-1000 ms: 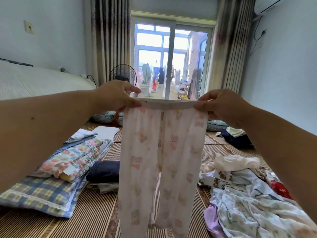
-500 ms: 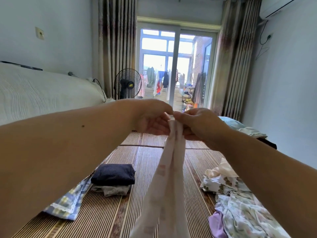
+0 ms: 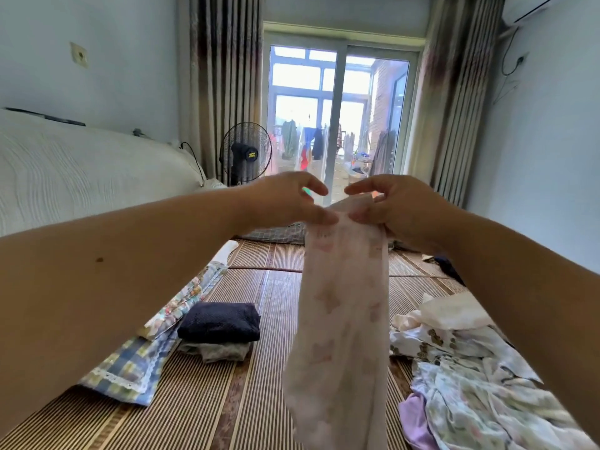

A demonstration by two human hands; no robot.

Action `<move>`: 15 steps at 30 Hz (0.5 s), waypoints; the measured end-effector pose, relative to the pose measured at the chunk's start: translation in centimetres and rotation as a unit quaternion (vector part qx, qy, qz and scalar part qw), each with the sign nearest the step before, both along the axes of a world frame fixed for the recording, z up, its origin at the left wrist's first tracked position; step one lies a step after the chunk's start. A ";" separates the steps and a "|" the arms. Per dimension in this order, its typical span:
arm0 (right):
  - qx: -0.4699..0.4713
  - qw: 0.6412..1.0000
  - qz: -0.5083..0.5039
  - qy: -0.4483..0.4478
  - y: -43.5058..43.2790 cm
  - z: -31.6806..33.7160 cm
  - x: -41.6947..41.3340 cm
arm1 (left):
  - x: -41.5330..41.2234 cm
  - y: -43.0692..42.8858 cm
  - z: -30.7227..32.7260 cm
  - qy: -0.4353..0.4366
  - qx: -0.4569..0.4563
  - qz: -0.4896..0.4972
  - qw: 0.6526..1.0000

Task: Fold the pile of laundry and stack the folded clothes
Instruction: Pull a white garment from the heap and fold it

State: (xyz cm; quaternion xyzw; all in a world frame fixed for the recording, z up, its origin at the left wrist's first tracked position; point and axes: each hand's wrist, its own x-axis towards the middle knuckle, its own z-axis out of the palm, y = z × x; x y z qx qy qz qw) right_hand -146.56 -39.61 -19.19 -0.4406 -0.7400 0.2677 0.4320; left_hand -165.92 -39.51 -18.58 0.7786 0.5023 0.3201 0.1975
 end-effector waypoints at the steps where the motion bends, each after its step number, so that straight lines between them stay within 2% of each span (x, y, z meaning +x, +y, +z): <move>1: -0.012 0.999 0.021 0.022 0.0 0.1 0.2 | -0.3 0.1 -0.7 -0.013 -0.045 -0.035 0.998; 3: -0.033 0.996 0.059 0.055 0.0 0.3 0.5 | -0.6 0.5 -2.1 -0.064 -0.148 -0.097 0.982; 4: -0.041 0.995 0.070 0.066 0.0 0.2 0.6 | -0.6 0.8 -2.7 -0.081 -0.168 -0.118 0.975; 9: -0.055 0.994 0.069 0.062 -1.0 -0.3 1.2 | 0.1 2.0 -3.5 -0.259 -0.169 -0.164 0.937; 11: -0.074 0.991 0.091 0.071 -1.4 -0.7 1.5 | 0.2 2.0 -3.2 -0.280 -0.168 -0.174 0.929; 15: -0.074 0.993 0.087 0.036 -1.2 -1.9 1.3 | 0.2 2.1 -3.0 -0.262 -0.155 -0.172 0.937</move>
